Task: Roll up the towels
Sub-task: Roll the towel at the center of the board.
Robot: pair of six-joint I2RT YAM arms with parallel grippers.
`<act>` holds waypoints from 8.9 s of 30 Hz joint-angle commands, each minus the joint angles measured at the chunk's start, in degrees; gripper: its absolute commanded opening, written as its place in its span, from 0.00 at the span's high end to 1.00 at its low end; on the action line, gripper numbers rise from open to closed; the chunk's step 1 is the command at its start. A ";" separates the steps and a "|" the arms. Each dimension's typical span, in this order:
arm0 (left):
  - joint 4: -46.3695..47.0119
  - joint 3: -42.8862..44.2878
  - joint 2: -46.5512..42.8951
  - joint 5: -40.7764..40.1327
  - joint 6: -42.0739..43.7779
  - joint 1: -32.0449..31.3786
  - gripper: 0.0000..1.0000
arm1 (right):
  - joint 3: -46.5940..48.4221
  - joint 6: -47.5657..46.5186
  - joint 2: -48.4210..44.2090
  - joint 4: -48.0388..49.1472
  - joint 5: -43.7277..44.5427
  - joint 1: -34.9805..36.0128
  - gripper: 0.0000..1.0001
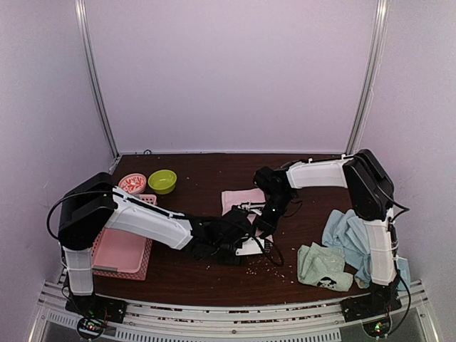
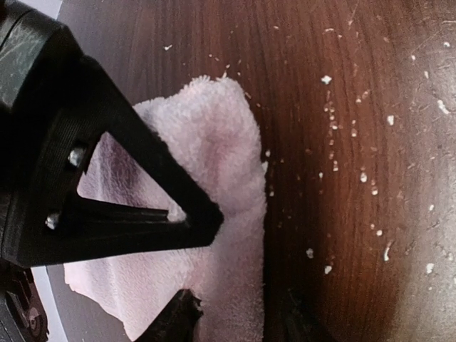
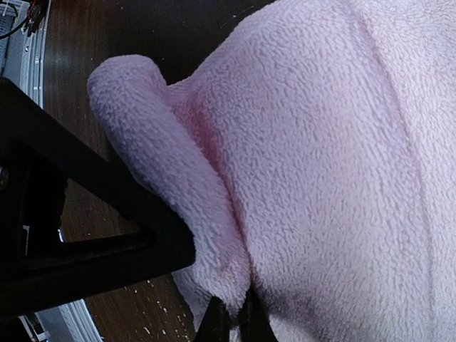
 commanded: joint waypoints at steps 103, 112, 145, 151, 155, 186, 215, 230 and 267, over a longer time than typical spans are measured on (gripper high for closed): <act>-25.58 14.00 11.46 69.27 -28.17 19.37 1.00 | -28.20 -13.71 -22.60 16.95 25.65 15.50 0.99; -26.09 13.41 11.95 75.97 -32.80 21.00 1.00 | -13.47 -14.77 -11.51 -3.48 12.15 8.13 1.00; 2.62 -17.24 -31.66 25.87 -51.11 25.16 0.50 | 12.94 -16.58 11.56 -25.64 3.38 2.62 1.00; 6.91 -20.42 -39.21 19.47 -34.77 14.82 0.41 | 18.63 -10.56 17.83 -25.66 3.43 1.50 1.00; -3.35 -11.54 -29.25 15.19 -24.65 5.72 0.41 | 18.14 -10.98 18.75 -25.58 2.42 1.53 1.00; -16.99 7.47 0.56 27.97 -19.58 3.11 0.94 | 19.03 -11.36 -1.60 -25.59 -4.34 -6.36 0.69; -27.50 23.65 22.09 74.25 -32.82 19.45 0.89 | -32.94 -16.81 -43.92 22.08 36.82 18.29 0.56; -28.38 23.03 22.52 74.37 -32.57 19.85 0.88 | -36.30 -21.14 -31.44 35.88 37.79 19.17 0.53; 1.96 -15.02 -39.15 12.70 -16.58 1.78 0.39 | 11.29 -15.95 13.02 -25.65 -4.48 5.79 1.00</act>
